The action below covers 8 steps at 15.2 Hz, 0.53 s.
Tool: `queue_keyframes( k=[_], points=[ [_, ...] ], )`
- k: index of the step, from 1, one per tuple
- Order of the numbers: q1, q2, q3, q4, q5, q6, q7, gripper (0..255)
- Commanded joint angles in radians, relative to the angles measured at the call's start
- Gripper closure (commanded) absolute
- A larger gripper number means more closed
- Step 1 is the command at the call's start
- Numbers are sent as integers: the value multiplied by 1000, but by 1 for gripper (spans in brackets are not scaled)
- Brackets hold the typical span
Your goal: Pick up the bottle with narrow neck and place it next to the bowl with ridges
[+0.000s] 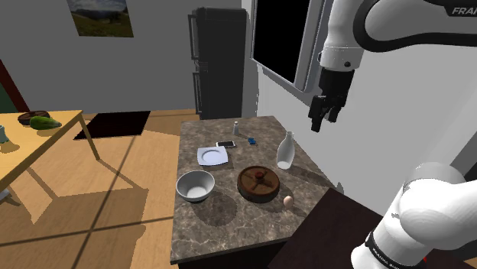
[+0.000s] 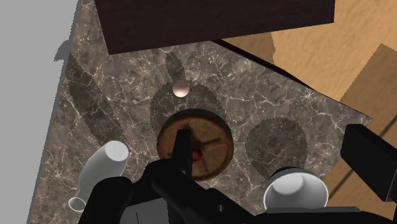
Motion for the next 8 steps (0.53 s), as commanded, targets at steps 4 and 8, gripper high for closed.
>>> queue_keyframes(
  k=[4,8],
  points=[
    [-21,58,-44,-20,-35,74,-48,0],
    [-47,153,-102,-28,-77,174,-109,0]
  ],
)
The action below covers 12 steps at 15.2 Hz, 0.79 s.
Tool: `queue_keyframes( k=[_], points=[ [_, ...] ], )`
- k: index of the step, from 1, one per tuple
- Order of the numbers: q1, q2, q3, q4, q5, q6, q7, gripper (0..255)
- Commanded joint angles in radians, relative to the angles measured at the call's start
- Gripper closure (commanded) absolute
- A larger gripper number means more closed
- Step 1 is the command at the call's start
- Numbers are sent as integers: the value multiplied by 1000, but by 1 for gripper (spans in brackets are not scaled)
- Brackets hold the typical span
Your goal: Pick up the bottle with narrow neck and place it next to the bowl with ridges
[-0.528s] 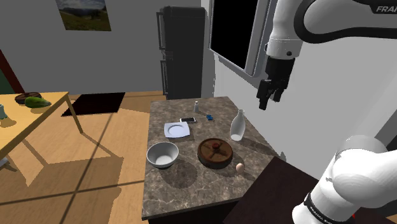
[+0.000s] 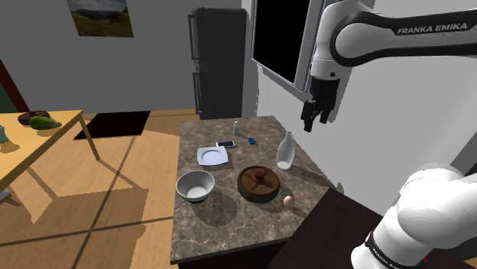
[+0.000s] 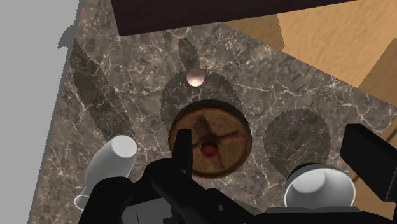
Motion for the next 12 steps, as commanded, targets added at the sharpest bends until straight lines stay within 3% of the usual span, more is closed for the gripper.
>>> queue_keyframes(
  k=[1,12],
  points=[
    [-15,54,-33,-3,-23,57,-35,0],
    [-68,402,-179,97,-69,301,-196,0]
  ],
)
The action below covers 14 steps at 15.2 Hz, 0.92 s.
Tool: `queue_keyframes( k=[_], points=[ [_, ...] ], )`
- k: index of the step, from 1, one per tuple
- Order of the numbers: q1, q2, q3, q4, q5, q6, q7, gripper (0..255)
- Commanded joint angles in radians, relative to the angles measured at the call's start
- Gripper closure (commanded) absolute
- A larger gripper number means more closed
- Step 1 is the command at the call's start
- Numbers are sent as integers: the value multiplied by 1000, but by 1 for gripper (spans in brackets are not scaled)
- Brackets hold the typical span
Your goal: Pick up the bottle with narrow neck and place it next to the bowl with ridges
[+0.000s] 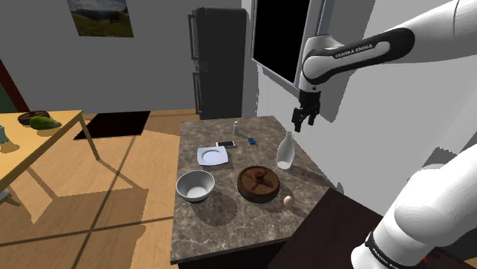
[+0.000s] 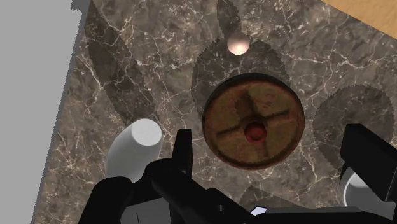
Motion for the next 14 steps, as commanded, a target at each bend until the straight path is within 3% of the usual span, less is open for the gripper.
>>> queue_keyframes(
  k=[1,14],
  points=[
    [-7,71,-23,27,2,44,-29,0],
    [-84,563,-114,357,118,185,-248,0]
  ],
)
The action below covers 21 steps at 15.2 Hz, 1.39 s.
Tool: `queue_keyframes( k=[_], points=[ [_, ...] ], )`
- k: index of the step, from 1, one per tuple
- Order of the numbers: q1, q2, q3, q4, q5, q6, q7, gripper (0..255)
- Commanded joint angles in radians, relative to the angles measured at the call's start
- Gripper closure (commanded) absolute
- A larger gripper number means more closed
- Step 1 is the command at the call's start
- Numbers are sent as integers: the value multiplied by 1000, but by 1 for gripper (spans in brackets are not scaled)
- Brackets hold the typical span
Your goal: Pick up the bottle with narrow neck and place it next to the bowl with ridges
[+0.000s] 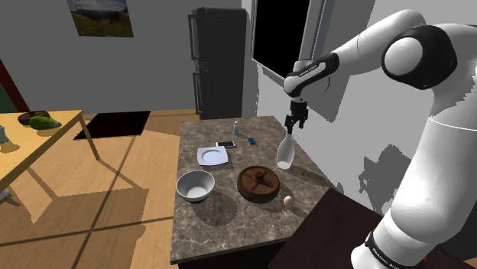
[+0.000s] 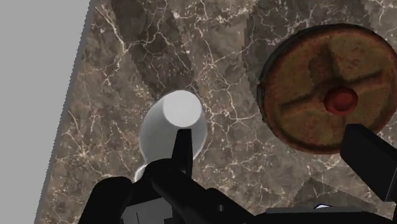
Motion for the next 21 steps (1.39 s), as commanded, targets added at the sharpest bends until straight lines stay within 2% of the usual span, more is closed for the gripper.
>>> queue_keyframes(
  k=[1,10,18,21],
  points=[
    [-21,84,-5,79,27,0,-37,0],
    [-137,449,13,467,118,-41,-140,0],
    [-146,500,23,441,131,36,-148,0],
    [-146,500,23,441,131,36,-148,0]
  ],
)
